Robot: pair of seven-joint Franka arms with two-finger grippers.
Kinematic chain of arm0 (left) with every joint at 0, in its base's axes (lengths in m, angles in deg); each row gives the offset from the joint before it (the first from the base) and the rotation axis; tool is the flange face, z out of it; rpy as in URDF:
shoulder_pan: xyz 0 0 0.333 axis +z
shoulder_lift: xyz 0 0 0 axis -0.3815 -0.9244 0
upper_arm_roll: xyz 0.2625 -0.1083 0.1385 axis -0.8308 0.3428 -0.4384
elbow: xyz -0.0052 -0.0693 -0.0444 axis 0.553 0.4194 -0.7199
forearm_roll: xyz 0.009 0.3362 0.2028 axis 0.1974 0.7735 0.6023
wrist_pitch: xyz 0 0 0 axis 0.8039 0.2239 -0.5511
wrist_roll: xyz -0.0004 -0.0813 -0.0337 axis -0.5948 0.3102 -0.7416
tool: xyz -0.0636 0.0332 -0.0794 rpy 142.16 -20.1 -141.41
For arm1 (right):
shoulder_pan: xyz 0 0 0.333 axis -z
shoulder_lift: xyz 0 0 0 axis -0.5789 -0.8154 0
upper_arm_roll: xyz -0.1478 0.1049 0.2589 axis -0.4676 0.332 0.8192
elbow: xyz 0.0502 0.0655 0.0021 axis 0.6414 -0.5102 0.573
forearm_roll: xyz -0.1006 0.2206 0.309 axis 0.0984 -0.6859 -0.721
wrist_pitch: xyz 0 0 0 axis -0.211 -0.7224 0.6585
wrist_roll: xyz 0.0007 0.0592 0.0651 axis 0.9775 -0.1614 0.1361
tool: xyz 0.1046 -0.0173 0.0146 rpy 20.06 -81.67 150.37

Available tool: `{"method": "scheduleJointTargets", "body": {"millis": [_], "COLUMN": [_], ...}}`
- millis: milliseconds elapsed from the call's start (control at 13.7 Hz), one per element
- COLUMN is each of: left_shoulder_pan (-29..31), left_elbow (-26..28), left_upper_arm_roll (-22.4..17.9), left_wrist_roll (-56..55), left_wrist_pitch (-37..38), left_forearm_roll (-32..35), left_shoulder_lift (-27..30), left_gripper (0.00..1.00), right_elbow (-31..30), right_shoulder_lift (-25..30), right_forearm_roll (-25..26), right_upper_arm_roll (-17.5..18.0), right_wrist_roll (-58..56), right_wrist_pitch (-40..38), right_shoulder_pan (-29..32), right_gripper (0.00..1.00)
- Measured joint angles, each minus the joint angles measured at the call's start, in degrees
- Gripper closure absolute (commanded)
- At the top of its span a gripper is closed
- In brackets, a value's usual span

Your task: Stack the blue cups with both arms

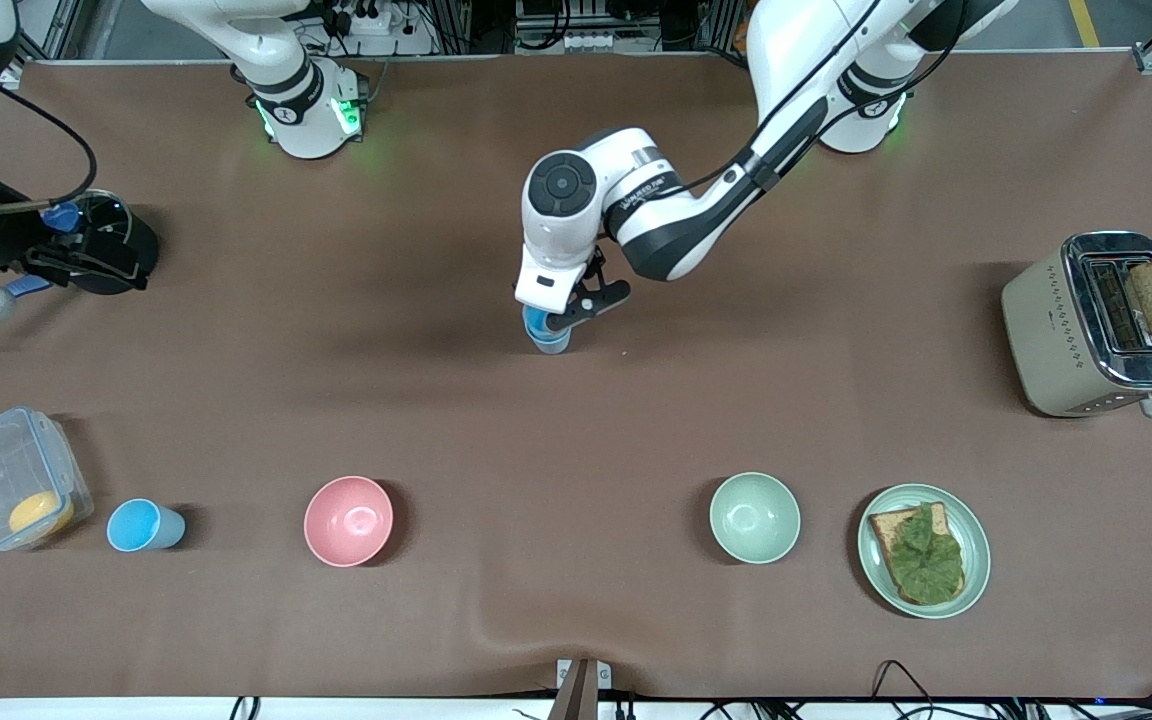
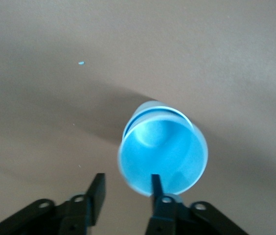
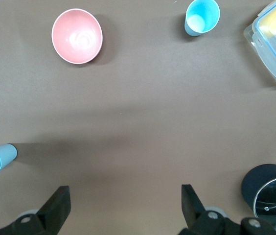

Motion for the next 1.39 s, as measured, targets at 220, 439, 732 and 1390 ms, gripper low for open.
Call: {"method": "scheduleJointTargets", "body": {"millis": [220,439,732,1390], "left_shoulder_pan": [0.8,4.81,12.33,24.91], "left_elbow": [-1.43,-2.4,-2.49,-2.5], "left_upper_arm_roll": [-0.1,-0.39,-0.53,-12.82], "left_wrist_roll": [-0.03,-0.05,1.8,50.94], "left_wrist_pitch": [0.04,3.43,11.35,20.9], "left_forearm_roll": [0.54,2.02,5.15,-7.0], "left_shoulder_lift": [1.86,8.48,16.24,27.48], "left_gripper": [0.0,0.0,0.0,0.0], "right_elbow": [-0.05,0.47,1.41,2.08], "right_shoulder_lift": [0.02,0.1,0.21,0.2], "right_forearm_roll": [0.0,0.72,3.53,5.44], "right_upper_arm_roll": [-0.14,-0.29,-0.67,-0.56], "right_wrist_roll": [-0.17,-1.62,-3.63,-6.63], "right_wrist_pitch": [0.05,0.11,-0.98,-1.57], "right_shoulder_pan": [-0.5,-0.65,-0.65,-1.86], "right_gripper": [0.0,0.0,0.0,0.0]}}
